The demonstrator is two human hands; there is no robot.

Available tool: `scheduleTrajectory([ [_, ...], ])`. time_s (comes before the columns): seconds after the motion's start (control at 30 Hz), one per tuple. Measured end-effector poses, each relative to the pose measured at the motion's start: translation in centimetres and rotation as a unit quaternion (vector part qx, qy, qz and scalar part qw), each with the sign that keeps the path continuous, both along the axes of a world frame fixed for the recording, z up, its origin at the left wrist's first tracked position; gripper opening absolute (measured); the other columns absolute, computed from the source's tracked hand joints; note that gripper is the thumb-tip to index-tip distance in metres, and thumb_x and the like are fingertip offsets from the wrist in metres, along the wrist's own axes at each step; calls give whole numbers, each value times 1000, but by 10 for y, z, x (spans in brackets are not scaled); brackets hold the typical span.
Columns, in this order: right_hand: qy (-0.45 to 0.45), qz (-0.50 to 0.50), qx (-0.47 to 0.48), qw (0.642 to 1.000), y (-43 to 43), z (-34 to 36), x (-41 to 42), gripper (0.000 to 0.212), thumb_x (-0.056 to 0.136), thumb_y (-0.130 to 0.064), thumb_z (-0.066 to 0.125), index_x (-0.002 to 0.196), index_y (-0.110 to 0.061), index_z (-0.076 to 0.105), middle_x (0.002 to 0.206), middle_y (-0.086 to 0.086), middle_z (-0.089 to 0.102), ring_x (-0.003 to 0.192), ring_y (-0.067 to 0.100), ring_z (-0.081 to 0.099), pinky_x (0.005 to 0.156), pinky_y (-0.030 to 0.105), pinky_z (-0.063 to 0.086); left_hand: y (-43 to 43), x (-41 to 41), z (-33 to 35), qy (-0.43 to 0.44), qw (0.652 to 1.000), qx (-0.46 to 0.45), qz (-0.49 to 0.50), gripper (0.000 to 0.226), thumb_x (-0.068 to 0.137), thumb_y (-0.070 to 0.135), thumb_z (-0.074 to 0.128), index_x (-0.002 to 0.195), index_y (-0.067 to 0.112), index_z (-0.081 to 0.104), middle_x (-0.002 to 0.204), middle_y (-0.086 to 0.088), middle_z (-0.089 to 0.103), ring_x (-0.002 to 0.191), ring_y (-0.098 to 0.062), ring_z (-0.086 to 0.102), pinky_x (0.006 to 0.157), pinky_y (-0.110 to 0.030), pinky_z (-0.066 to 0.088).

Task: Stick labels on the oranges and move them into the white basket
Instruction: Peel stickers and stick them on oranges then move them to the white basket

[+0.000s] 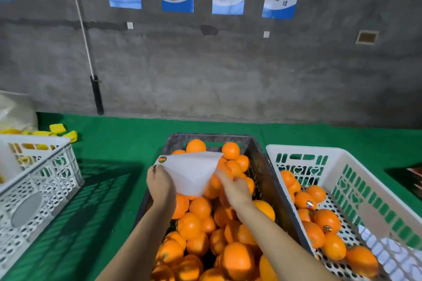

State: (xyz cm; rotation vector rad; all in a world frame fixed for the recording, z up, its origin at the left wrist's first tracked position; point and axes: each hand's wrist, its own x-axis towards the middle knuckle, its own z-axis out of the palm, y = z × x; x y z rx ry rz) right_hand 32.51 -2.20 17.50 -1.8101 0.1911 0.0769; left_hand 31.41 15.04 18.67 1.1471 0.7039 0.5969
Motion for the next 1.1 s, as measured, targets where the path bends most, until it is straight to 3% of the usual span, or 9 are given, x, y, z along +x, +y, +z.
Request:
scheduleTrajectory([
  [0.1,98,-68,343,932,-16,13,15,74,78,-78,56,94,-7,68,85,12,67,73,26,66,61,38,56,8,2,0,30,999,-37,-8,32,100,9,36,121,-4,56,113,-22,58,85,-27,48,76,-38,36],
  [0.2,54,-83,547,831,-38,17,21,86,83,-80,46,120,-3,57,112,16,63,111,34,61,80,42,53,2,-2,1,33,999,-5,-36,29,102,14,35,117,1,57,113,-21,60,82,-28,52,77,-39,39],
  [0.33,-5,-126,641,757,-56,17,26,108,81,-86,42,151,-4,32,145,21,49,142,41,37,110,52,35,-3,-4,2,61,994,30,-91,35,104,16,37,132,3,54,130,-18,57,115,-36,54,98,-48,42],
  [0.43,-35,-151,644,749,-63,18,28,103,84,-85,39,157,-15,20,147,25,45,141,44,36,112,56,32,-7,-3,2,64,987,46,-137,29,105,16,40,126,4,55,118,-12,55,100,-26,52,85,-37,40],
  [0.53,-62,-164,538,824,-59,22,23,72,93,-73,40,144,-22,34,113,20,62,103,39,60,86,50,49,-13,-4,2,73,978,60,-185,15,104,17,46,99,10,59,92,-6,59,76,-16,52,62,-30,38],
  [0.67,-206,-68,116,969,-31,7,9,33,89,-54,57,102,-23,61,78,-1,64,66,14,57,61,38,48,-15,-8,0,58,966,75,-243,17,101,21,57,88,19,69,82,0,71,78,-19,64,59,-27,45],
  [0.8,-330,120,-254,901,-10,-16,-3,33,94,-57,52,118,-36,60,106,-18,58,101,1,53,82,24,48,-17,-10,3,64,954,96,-277,17,96,15,63,82,16,73,77,-2,76,73,-20,69,59,-27,49],
  [1.0,-284,124,-227,923,-12,-10,-4,48,96,-53,56,138,-30,54,136,-19,50,127,3,44,107,27,38,-19,-11,4,66,930,109,-346,20,94,7,61,79,10,73,74,-7,76,68,-23,70,64,-29,50],
  [1.1,-178,163,-128,962,-18,-1,-5,42,90,-53,61,129,-37,61,125,-26,58,119,2,50,102,28,42,-19,-10,5,51,935,112,-332,20,94,6,59,77,6,70,74,-7,73,71,-26,65,67,-31,48],
])
